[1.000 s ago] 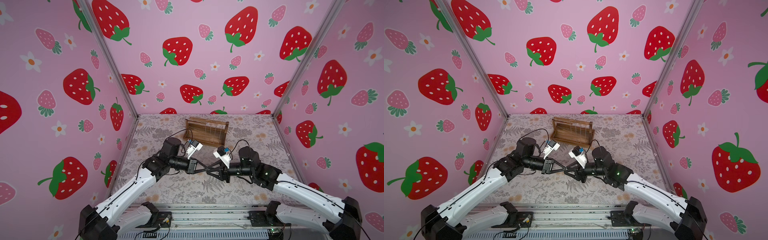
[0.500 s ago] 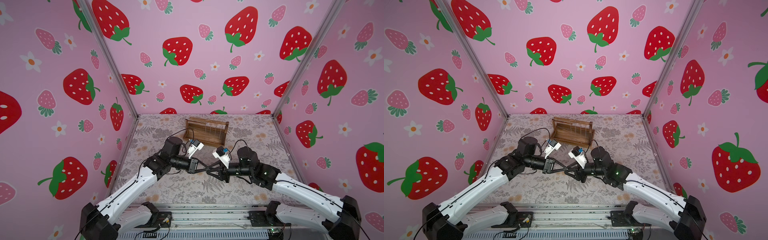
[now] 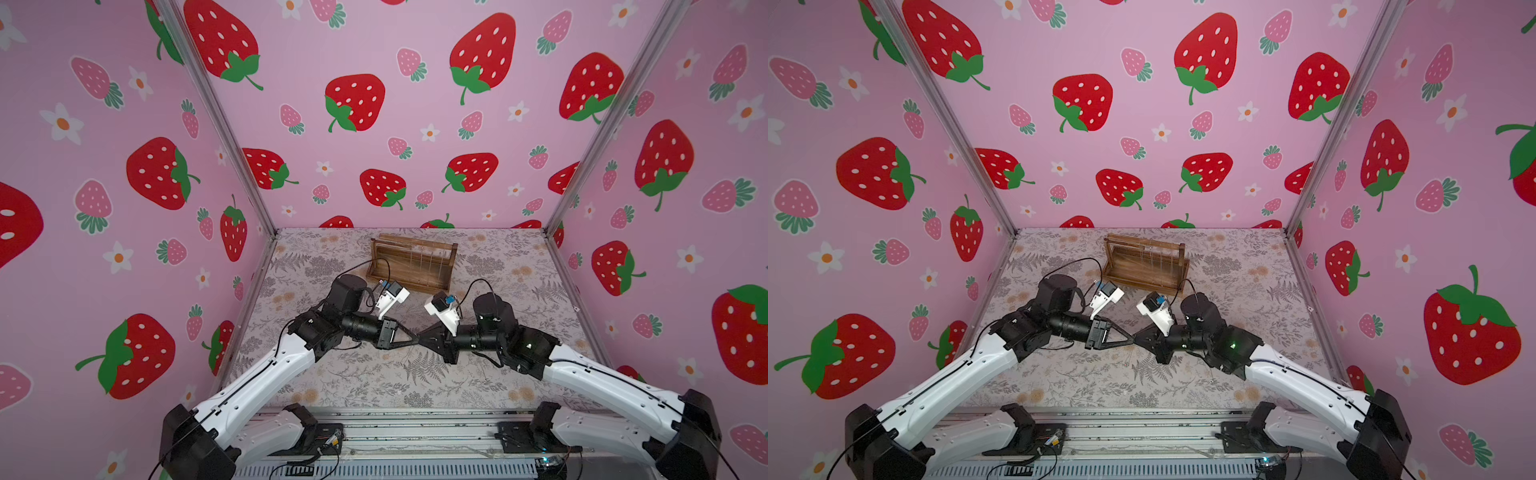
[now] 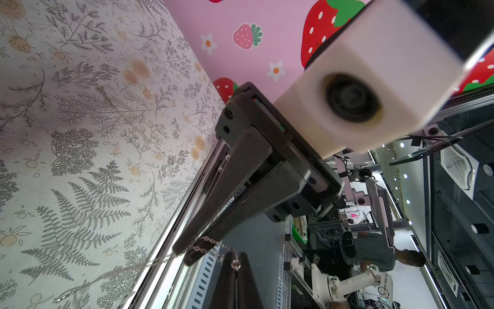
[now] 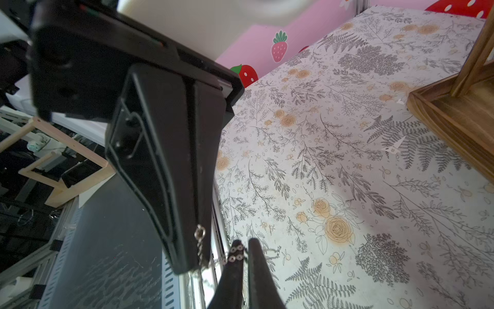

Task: Take the necklace off the jewelry display stand
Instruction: Place the necklace at the center of the board.

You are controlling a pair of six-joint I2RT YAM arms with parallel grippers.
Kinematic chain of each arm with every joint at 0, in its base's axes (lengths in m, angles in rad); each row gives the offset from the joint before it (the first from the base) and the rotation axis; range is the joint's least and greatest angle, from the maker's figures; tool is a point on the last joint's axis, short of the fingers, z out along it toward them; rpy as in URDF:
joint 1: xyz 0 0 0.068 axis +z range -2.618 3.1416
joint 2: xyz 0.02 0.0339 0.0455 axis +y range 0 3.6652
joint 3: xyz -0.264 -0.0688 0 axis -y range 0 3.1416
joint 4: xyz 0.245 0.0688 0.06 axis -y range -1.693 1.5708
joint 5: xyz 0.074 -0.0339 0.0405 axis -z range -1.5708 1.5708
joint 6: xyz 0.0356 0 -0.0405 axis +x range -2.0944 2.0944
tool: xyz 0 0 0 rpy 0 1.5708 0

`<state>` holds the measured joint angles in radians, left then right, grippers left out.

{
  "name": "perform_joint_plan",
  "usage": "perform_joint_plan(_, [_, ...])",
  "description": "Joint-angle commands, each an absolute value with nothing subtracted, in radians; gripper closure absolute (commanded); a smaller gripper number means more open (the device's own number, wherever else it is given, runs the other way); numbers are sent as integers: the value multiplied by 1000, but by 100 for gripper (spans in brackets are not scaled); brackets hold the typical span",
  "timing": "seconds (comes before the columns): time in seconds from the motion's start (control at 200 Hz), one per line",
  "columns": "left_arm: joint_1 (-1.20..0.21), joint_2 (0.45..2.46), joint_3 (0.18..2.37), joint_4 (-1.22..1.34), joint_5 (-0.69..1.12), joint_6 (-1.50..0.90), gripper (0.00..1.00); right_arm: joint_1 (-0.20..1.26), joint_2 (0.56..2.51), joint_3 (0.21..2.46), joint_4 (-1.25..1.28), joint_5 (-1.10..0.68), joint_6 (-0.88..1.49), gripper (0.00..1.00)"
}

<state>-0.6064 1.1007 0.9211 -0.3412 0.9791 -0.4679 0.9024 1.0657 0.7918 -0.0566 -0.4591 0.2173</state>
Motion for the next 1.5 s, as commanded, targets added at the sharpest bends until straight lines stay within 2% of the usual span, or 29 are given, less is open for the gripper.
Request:
perform_joint_plan(0.0, [-611, 1103, 959, -367, 982, -440, 100, 902, 1046, 799, -54, -459, 224, 100])
perform_joint_plan(0.1, [-611, 1102, 964, -373, 956, -436, 100, 903, 1035, 789, -54, -456, 240, 100])
perform_joint_plan(0.235, [-611, 1089, 985, -376, 901, -436, 63, 909, 1013, 766, -54, -440, 268, 100])
perform_joint_plan(0.3, [-611, 1083, 1002, -380, 879, -429, 56, 914, 1001, 755, -59, -427, 282, 100])
perform_joint_plan(0.47, [-609, 1077, 1054, -425, 814, -395, 54, 935, 962, 738, -97, -393, 322, 100])
perform_joint_plan(0.735, [-607, 1069, 1036, -446, 686, -354, 57, 976, 931, 762, -289, -192, 423, 100])
perform_joint_plan(1.281, [-608, 1088, 1009, -413, 681, -344, 59, 988, 821, 722, -503, 35, 617, 100])
perform_joint_plan(1.491, [-607, 1097, 1005, -411, 676, -342, 59, 988, 777, 703, -554, 51, 652, 100])
